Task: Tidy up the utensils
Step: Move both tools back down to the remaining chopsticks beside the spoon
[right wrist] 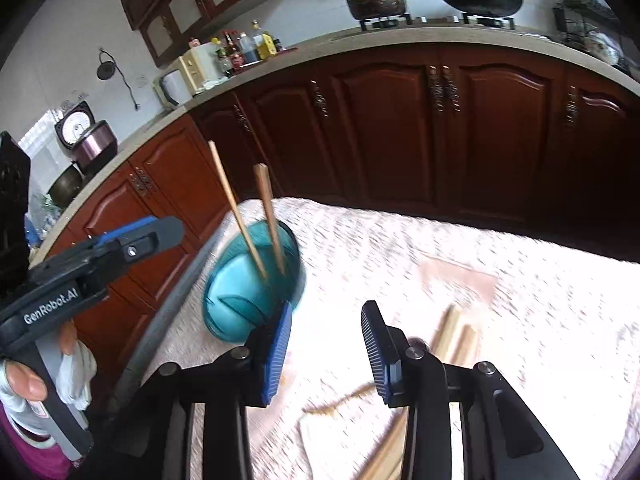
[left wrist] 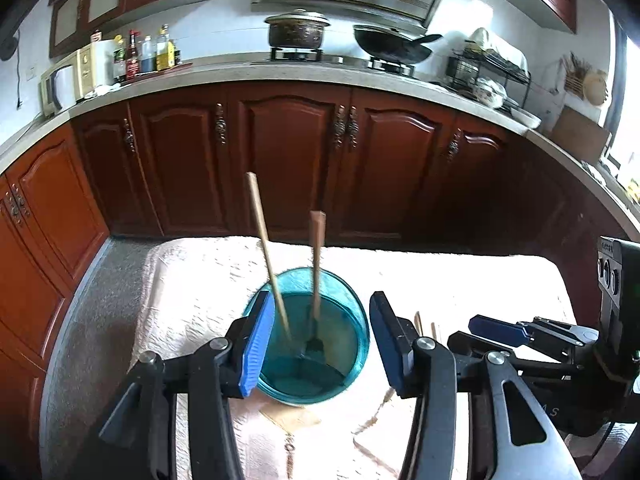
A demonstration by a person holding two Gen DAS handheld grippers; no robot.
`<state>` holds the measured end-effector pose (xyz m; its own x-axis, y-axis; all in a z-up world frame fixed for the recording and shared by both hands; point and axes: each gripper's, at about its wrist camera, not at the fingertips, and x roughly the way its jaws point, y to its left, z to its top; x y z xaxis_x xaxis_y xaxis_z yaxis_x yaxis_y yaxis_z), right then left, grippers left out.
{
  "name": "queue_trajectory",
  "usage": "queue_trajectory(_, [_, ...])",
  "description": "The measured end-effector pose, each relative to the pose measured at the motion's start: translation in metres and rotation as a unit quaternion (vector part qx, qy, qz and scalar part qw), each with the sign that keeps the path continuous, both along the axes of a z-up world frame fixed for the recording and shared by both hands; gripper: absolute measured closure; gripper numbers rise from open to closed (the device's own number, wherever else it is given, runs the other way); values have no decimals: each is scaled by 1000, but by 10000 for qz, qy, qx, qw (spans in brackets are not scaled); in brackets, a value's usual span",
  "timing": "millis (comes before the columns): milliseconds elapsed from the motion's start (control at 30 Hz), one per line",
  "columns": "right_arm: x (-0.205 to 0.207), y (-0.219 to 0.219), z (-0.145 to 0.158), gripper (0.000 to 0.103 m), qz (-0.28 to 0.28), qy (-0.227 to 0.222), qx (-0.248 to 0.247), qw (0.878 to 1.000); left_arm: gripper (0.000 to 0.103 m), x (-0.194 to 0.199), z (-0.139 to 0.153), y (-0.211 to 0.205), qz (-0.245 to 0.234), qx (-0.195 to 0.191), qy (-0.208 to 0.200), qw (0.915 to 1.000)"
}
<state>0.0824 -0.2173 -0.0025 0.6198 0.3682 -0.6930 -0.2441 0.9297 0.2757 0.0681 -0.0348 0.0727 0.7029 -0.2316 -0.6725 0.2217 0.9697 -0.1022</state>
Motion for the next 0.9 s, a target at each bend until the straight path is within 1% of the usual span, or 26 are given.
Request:
queue_trajectory(133, [-18,-19,-11,63,-199,116,-30,9997,47,-11,-5,-12,-139,-29,67,9999])
queue_trajectory(333, [-31,-44,-34,61,-451,376,-32,9983,46,-23,-11,-25,-300,-22,134,9995])
queue_trajectory(500, [-40,-61,-65,60,-594,685,18,9959,45,-31,-20,-27,-397,-16,200,9990])
queue_trajectory(733, [-38,-70,-103,60,-729,1099,171,9911,45,-41,-48,-31,-629,172,446,9969])
queue_trajectory(833, [-40,-66,-108,60,-587,1155,247,9913,45,-45,-62,-31,-669,210,568,9959])
queue_trajectory(900, [-40,-61,-111,60,-523,1165,209,9916,45,-46,-72,-32,-652,229,687,9952])
